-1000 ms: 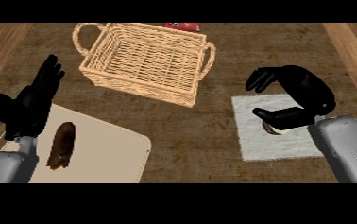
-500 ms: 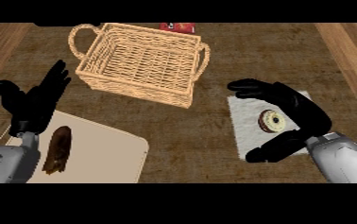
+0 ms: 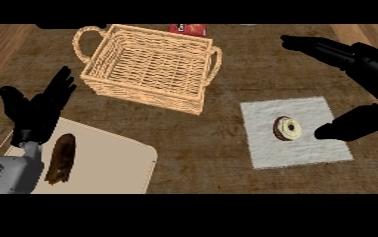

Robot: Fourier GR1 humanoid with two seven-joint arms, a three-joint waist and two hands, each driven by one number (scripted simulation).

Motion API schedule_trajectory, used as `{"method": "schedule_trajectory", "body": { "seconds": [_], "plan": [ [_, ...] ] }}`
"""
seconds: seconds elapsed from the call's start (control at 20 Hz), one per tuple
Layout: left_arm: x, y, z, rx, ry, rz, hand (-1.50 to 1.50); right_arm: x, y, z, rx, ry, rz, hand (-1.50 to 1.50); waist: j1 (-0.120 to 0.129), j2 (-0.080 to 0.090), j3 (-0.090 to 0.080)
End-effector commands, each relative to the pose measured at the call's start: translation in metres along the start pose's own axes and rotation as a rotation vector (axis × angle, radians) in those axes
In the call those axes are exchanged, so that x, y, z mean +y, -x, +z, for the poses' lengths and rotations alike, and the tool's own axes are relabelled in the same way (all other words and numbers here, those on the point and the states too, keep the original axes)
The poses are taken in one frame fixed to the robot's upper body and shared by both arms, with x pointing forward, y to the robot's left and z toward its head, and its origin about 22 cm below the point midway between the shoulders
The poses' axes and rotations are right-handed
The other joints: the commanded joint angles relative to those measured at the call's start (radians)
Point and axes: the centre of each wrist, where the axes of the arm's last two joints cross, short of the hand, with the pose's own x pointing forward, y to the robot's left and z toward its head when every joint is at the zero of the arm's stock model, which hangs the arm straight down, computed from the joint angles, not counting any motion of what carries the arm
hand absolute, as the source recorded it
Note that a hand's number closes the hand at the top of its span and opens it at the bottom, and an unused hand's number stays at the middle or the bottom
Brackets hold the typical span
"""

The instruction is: Pick the cupcake from the placemat and place it in the basket

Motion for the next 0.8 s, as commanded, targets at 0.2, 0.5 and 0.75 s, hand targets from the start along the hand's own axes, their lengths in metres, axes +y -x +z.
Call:
{"method": "schedule_trajectory", "body": {
  "seconds": [0.2,0.5,0.75],
  "plan": [
    [-0.015,-0.004,-0.006,-0.006,0.018,-0.002,0.0,-0.091,-0.021,0.001,0.237,-0.153,0.145,-1.5,0.017,0.009,0.002],
    [-0.005,0.007,-0.007,0.002,0.011,-0.009,0.0,-0.108,0.0,0.02,0.251,-0.37,0.054,-1.5,0.011,0.009,0.003],
    [-0.003,0.014,0.002,0.007,0.026,0.003,0.0,-0.115,0.026,0.047,0.205,-0.372,-0.047,-1.5,0.011,0.007,0.004]
  ]
}}
